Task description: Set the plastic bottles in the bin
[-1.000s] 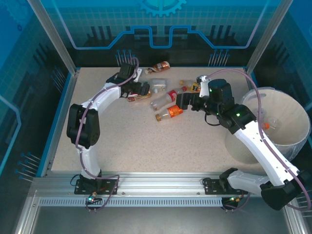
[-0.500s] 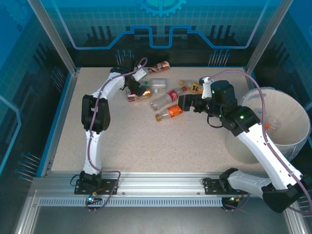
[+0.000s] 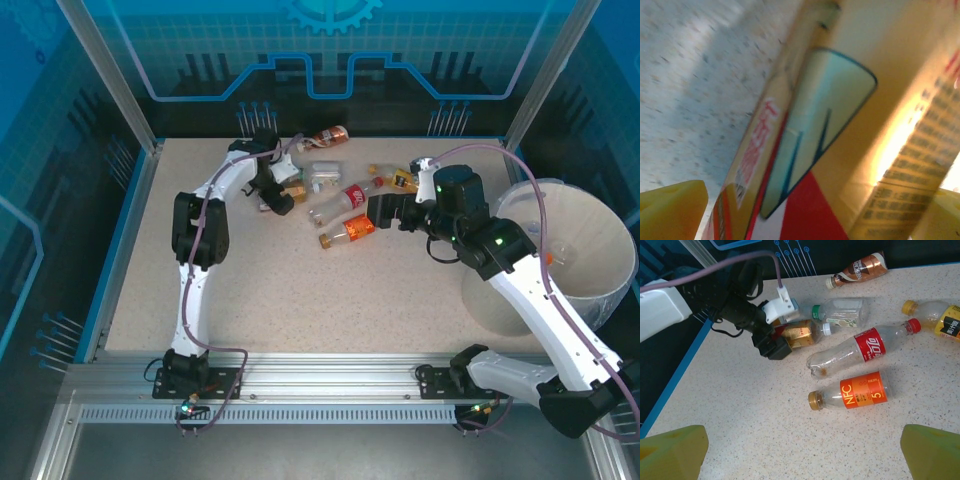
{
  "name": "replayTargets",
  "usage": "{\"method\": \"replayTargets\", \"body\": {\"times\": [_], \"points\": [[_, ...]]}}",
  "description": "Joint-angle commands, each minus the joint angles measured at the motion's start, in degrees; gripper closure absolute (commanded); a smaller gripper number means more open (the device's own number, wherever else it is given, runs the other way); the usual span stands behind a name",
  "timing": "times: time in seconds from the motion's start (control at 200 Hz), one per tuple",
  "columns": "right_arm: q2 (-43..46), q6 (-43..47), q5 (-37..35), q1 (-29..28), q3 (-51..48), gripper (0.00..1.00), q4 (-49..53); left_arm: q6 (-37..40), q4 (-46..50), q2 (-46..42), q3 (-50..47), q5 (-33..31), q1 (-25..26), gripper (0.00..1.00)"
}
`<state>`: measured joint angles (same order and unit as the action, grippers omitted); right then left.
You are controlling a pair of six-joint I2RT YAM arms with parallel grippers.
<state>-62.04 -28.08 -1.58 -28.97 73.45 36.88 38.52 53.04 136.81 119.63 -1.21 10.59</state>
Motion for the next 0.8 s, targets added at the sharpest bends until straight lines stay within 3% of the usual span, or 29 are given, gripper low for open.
{"method": "replayTargets", "body": {"times": [0.0, 0.22, 0.445, 0.795], "points": [[0.25, 0.57, -1.01, -0.84, 1.81, 0.0, 0.56, 0.52, 2.26, 0.43, -2.24, 0.53, -0.48, 0.02], [0.49, 0.96, -1.83, -0.86, 1.92, 0.0, 1.18, -2.39, 0.08, -2.84, -6.43, 2.03, -0.48, 0.16], [2.77, 3.98, -3.2, -0.86, -1.03, 0.0, -1.65, -8.52, -13.38, -13.35, -21.27, 3.53, -0.51, 0.25], [7.93, 4.13, -2.78, -0.91, -9.75, 0.0, -11.95, -25.63, -33.49, -31.68, -43.43, 15.95, -0.35, 0.33]]}}
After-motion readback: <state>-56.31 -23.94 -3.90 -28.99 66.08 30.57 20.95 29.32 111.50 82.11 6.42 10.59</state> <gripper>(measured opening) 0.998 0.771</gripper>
